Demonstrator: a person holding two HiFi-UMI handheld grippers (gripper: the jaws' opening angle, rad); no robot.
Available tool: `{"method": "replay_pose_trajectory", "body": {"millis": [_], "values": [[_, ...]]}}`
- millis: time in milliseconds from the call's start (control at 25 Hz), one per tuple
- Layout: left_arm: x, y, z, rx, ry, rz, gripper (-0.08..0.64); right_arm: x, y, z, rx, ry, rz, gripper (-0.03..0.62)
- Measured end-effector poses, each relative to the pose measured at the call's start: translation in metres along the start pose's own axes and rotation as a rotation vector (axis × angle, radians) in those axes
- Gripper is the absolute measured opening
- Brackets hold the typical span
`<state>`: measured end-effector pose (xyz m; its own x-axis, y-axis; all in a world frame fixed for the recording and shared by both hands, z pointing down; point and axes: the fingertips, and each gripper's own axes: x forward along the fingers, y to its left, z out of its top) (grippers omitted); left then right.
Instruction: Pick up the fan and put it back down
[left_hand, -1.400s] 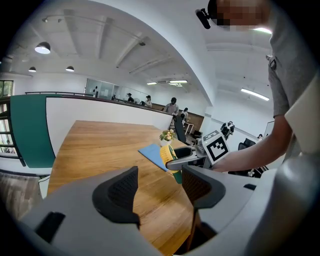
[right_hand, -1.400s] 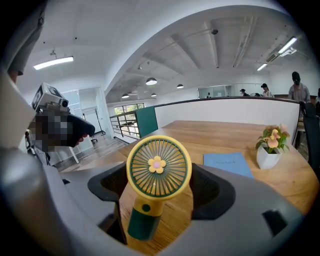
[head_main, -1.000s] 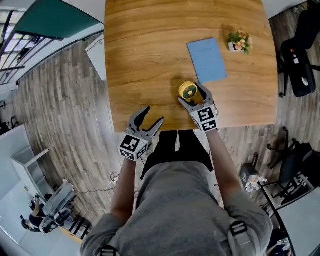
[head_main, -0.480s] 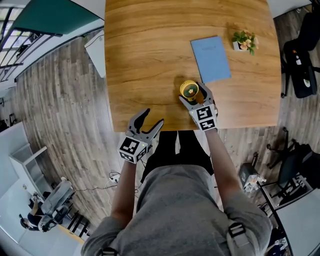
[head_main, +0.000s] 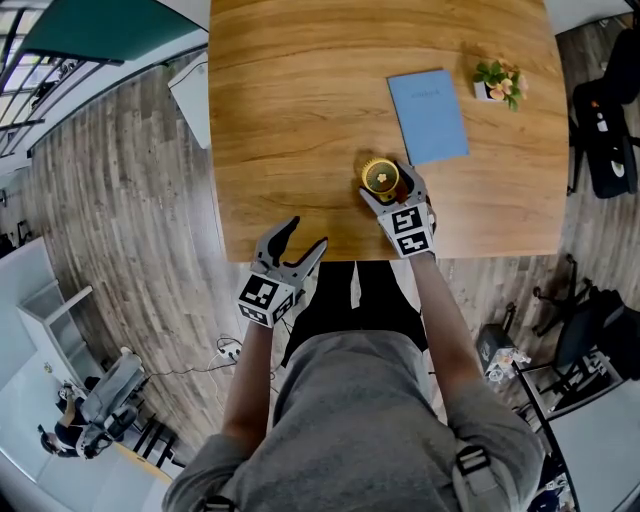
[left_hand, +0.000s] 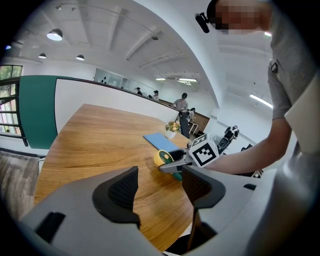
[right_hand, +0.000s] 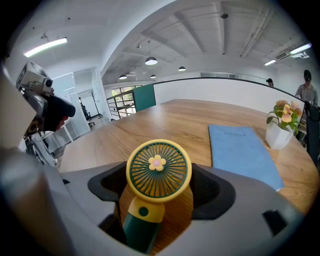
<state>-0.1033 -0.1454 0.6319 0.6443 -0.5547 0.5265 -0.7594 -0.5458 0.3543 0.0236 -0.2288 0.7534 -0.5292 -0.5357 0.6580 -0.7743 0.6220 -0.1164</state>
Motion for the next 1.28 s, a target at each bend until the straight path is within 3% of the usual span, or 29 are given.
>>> {"method": "replay_pose_trajectory", "body": {"millis": [400, 1280], "values": [[0.003, 0.007, 0.0, -0.003, 0.002, 0.011, 0.284, 0.009, -0.001, -0.009, -0.009, 0.033, -0.008, 0.397], [-0.003, 0.005, 0.022, 0.024, -0.032, 0.003, 0.284, -0.004, -0.004, 0.001, -0.027, 0.007, -0.037, 0.414]]}}
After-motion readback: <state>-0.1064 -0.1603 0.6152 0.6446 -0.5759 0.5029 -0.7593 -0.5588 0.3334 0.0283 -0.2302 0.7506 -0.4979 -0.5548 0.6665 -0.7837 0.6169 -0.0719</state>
